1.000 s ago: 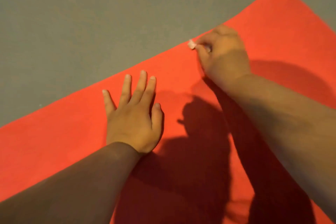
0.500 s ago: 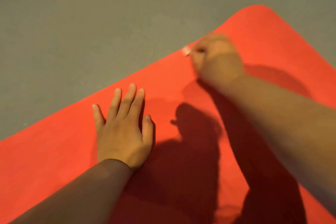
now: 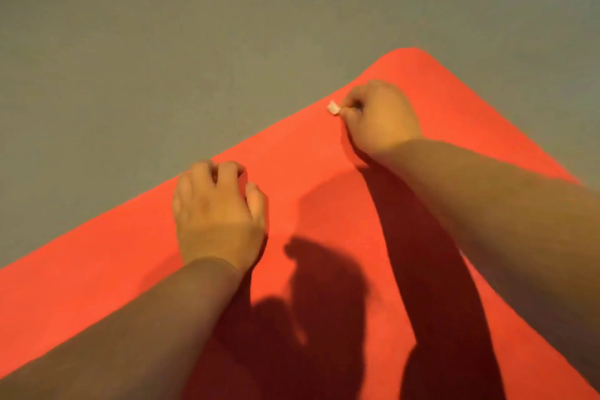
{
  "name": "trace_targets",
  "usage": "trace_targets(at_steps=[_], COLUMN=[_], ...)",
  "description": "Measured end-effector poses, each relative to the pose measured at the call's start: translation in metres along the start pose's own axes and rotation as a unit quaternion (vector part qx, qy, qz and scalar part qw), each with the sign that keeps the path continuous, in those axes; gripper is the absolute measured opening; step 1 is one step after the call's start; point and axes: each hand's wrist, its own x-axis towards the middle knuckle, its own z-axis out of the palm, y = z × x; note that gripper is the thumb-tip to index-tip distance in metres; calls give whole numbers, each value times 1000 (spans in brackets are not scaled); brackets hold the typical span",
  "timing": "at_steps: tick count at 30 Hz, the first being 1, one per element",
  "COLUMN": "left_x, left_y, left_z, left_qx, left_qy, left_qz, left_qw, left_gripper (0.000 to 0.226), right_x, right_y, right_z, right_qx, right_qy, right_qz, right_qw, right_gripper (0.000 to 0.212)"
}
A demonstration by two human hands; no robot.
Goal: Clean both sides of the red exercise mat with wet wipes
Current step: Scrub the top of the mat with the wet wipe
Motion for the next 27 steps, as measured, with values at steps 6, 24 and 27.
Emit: trace_targets(at_steps=[6,24,27], left_x=[9,12,13], left_y=[3,6,5], left_z=[12,8,8], left_qx=[67,73,75], left_qy=[-87,-106,-107], left_qz=[81,57,56], left_qw=[991,990,990], left_gripper=[62,60,60], right_x=[13,4,16], right_y=[33,6,26], right_z=[-3,20,9], right_qx=[-12,69,28], right_qy=[100,103,85], right_qz=[174,-18,-49], right_qw=[980,992,995], right_gripper=[18,19,25])
